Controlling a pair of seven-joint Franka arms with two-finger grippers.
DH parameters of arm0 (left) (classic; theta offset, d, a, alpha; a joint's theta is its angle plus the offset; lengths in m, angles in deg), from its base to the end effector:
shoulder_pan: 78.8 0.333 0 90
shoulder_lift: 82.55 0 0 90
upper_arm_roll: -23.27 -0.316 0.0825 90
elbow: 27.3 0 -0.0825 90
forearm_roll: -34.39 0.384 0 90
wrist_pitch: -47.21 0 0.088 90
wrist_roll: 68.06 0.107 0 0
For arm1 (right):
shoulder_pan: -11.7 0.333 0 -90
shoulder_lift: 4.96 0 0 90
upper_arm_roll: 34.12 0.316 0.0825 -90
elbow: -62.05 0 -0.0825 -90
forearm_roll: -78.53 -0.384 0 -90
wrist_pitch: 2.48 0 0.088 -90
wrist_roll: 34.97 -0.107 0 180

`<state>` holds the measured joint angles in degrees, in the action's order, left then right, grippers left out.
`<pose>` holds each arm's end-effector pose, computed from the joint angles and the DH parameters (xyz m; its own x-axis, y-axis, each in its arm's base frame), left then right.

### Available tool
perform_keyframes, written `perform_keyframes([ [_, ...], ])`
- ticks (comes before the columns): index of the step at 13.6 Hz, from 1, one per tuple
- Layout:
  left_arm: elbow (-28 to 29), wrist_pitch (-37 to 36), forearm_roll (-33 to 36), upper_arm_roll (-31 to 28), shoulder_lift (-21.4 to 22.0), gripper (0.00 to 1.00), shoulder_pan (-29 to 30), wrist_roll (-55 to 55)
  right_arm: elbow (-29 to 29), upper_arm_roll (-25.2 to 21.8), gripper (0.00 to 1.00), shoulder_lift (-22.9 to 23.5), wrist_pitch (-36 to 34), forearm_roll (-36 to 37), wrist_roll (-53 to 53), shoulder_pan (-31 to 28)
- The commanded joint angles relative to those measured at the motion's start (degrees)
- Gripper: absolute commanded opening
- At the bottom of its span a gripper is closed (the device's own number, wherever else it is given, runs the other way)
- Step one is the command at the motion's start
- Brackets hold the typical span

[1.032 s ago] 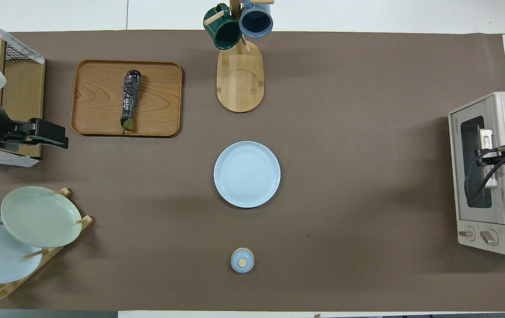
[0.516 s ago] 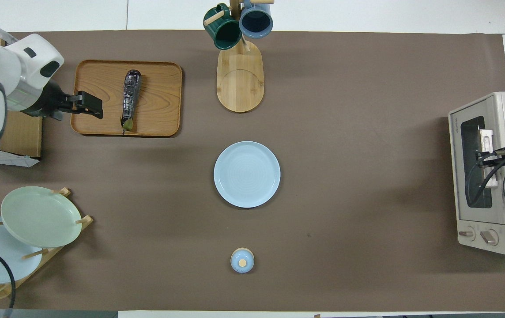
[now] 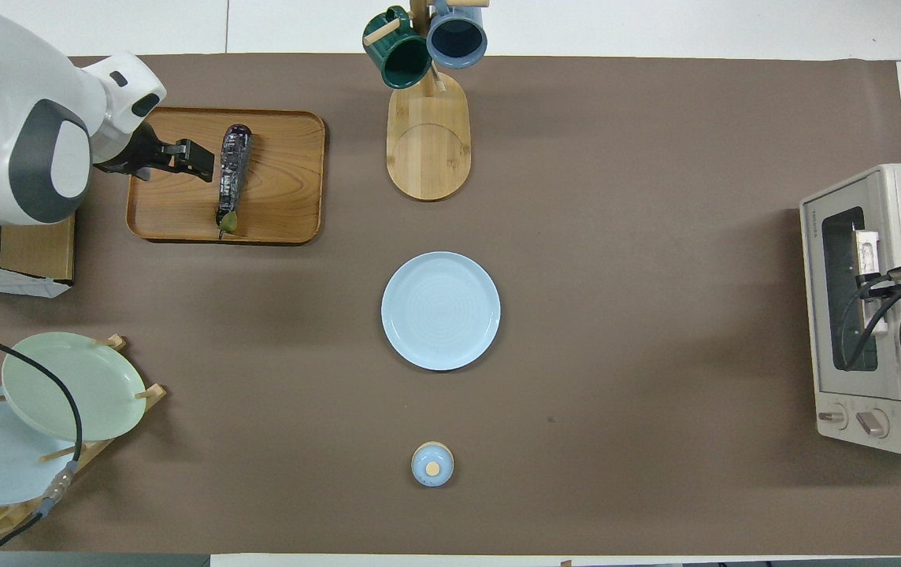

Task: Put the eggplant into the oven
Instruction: 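Reach the left gripper to the eggplant on the wooden tray and grasp it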

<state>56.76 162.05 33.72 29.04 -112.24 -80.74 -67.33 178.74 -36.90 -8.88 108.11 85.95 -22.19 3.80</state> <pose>0.6979 -0.0833 0.3837 0.9916 -0.1278 0.0217 -0.1289 -0.9898 0.0602 0.5199 -0.1075 0.4715 0.9946 0.0811 -0.0653 0.0876 -0.9907 0.1039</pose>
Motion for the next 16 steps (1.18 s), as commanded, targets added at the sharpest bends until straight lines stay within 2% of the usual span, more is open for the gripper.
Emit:
perform_keyframes([
  [1, -1.88, 4.15, 1.55, 0.21, -4.14, 1.00, -0.78, 0.41, 2.40, 0.32, 0.00, -1.26, 0.85, 0.66, 1.55, -1.15],
  [4, 2.59, 9.59, 1.64, 0.21, -4.15, 1.00, -1.22, 2.25, 3.89, 0.41, 0.00, -0.83, 2.16, -1.26, 0.24, -0.37],
  [6, 5.67, 11.53, 1.55, 0.21, -3.45, 1.00, -2.19, 2.43, 6.44, 0.41, 0.00, -0.74, 7.69, -3.99, -2.49, 2.43],
  [7, 5.77, 11.54, 1.55, 0.21, -3.44, 1.00, -2.36, 2.43, 6.53, 0.41, 0.00, -0.13, 8.32, -4.34, -3.80, 4.19],
  [9, 5.77, 11.54, 1.55, 0.21, -3.44, 0.93, -2.28, 2.43, 6.53, 0.41, 0.00, 1.10, 9.72, -5.22, -6.53, 6.22],
  [10, 5.77, 11.54, 1.55, 0.21, -3.44, 0.78, -2.28, 2.43, 6.53, 0.41, 0.00, 2.41, 11.29, -6.27, -6.54, 6.49],
  [11, 5.68, 11.37, 1.55, 0.21, -3.44, 0.53, -2.28, 2.43, 6.53, 0.50, 0.00, 4.25, 13.49, -7.06, -6.45, 6.49],
  [12, 5.51, 11.02, 1.55, 0.21, -3.44, 0.23, -2.28, 2.52, 6.53, 0.59, 0.00, 5.67, 15.25, -7.68, -6.54, 6.75],
  [13, 5.24, 10.84, 1.55, 0.30, -3.44, 0.00, -2.19, 2.52, 6.80, 0.59, 0.00, 6.81, 17.35, -7.86, -6.63, 8.15],
  [16, 4.37, 9.79, 0.94, 0.30, -3.44, 0.00, -2.28, 2.44, 8.64, 0.68, 0.00, 9.88, 23.08, -7.86, -10.75, 11.15],
])
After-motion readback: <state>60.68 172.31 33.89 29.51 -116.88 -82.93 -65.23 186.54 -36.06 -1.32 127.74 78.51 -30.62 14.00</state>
